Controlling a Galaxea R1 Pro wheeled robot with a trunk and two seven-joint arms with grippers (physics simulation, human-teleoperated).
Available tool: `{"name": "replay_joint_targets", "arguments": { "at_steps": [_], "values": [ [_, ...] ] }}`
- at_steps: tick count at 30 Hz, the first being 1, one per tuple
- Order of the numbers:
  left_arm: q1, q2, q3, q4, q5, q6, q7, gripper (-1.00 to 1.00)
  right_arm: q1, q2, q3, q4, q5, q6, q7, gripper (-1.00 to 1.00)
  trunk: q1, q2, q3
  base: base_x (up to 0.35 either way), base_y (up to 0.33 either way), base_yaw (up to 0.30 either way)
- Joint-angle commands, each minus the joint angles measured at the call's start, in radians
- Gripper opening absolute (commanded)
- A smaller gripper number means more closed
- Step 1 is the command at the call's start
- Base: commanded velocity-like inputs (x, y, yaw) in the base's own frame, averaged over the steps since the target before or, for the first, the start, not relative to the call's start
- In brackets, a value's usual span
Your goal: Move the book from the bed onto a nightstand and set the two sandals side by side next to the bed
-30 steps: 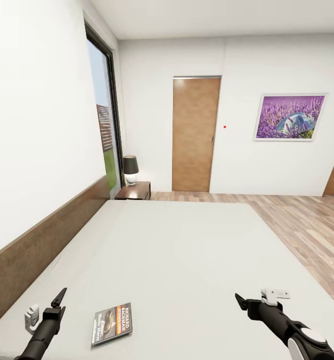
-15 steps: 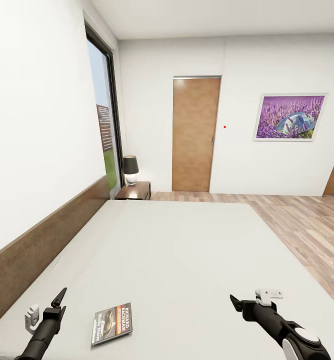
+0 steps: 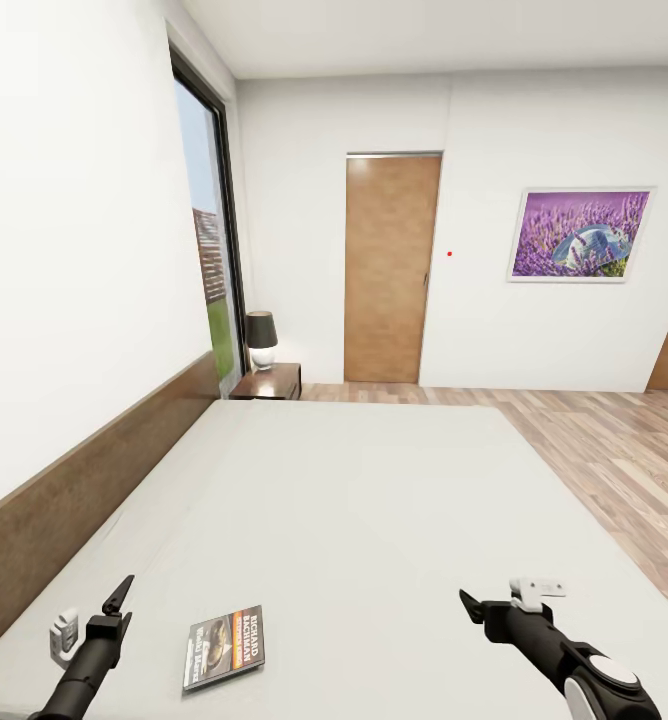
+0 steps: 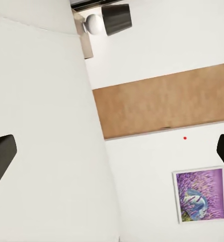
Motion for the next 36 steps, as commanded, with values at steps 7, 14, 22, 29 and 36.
{"name": "replay_joint_targets", "arguments": {
  "at_steps": [7,14,22,29,36],
  "values": [
    [-0.001,0.002,-0.007,0.004,0.01,0.004,-0.006,1.0,-0.001,-0.002,-0.002,-0.002,-0.002,0.006,0.005,1.0,0.0,-0.001,-0.001,-0.022,0.0,0.0],
    [0.0,0.004,-0.008,0.011,0.01,0.003,-0.006,1.0,-0.001,-0.006,-0.002,-0.003,-0.002,0.006,0.006,1.0,0.0,-0.001,-0.001,-0.006,0.0,0.0],
    [0.0,0.004,-0.01,0.012,0.01,0.001,-0.001,1.0,-0.001,-0.003,-0.002,-0.014,-0.001,0.006,0.006,1.0,0.0,-0.001,-0.001,-0.001,0.0,0.0],
    [0.0,0.004,-0.014,0.012,0.01,-0.008,-0.005,1.0,-0.001,-0.001,-0.001,-0.015,-0.001,0.006,0.005,1.0,0.0,-0.001,-0.001,0.0,0.0,0.0],
    [0.0,0.003,-0.015,0.013,0.01,-0.012,0.002,1.0,-0.001,-0.002,-0.002,-0.015,-0.001,0.006,0.005,1.0,0.0,-0.001,-0.001,0.0,0.0,0.0]
  ]
}}
